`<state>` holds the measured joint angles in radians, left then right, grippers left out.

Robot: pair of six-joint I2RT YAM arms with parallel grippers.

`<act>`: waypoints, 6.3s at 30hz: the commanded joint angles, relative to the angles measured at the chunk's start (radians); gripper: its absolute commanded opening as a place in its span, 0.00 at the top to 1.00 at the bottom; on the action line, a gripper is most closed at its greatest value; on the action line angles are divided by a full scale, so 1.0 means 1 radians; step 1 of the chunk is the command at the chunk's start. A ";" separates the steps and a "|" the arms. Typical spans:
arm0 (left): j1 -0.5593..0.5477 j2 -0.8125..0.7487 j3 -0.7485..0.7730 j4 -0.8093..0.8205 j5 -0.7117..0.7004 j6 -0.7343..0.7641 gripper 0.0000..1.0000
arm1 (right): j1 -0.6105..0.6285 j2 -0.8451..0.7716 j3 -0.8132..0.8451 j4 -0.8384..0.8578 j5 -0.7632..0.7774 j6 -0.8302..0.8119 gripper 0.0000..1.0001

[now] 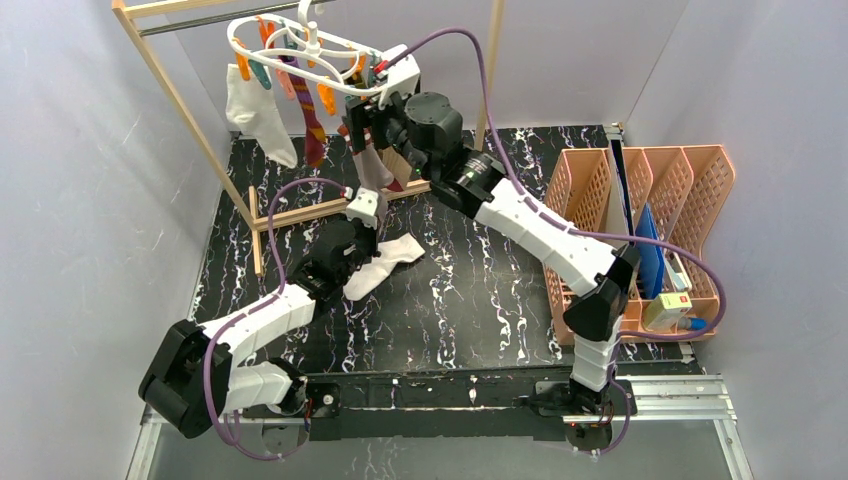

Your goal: Remove the socks clipped to the hanger

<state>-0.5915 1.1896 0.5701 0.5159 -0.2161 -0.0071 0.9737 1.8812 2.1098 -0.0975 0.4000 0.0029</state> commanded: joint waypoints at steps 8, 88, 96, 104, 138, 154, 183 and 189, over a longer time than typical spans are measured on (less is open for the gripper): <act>0.001 -0.013 0.027 0.003 0.011 -0.016 1.00 | -0.186 -0.179 -0.204 0.075 -0.646 0.230 0.13; 0.007 -0.211 -0.009 -0.337 -0.074 0.058 1.00 | -0.319 0.381 -0.143 1.355 -1.000 1.259 0.12; 0.007 -0.205 -0.009 -0.335 -0.068 0.059 1.00 | -0.312 0.319 -0.302 1.471 -0.897 1.215 0.02; 0.007 -0.206 -0.009 -0.335 -0.072 0.062 1.00 | -0.306 0.246 -0.426 1.481 -0.847 1.150 0.02; 0.008 -0.202 -0.008 -0.338 -0.079 0.069 1.00 | -0.327 0.230 -0.374 1.344 -0.913 1.170 0.02; 0.007 -0.200 -0.006 -0.336 -0.075 0.070 1.00 | -0.324 0.312 -0.254 1.369 -0.880 1.220 0.07; 0.007 -0.199 -0.007 -0.336 -0.076 0.070 1.00 | -0.304 0.384 -0.144 1.372 -0.845 1.252 0.22; 0.007 -0.200 -0.007 -0.336 -0.075 0.070 1.00 | -0.300 0.397 -0.126 1.372 -0.842 1.260 0.30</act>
<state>-0.5865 0.9920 0.5682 0.2008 -0.2882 0.0532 0.6678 2.2692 1.9305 1.2144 -0.4576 1.2549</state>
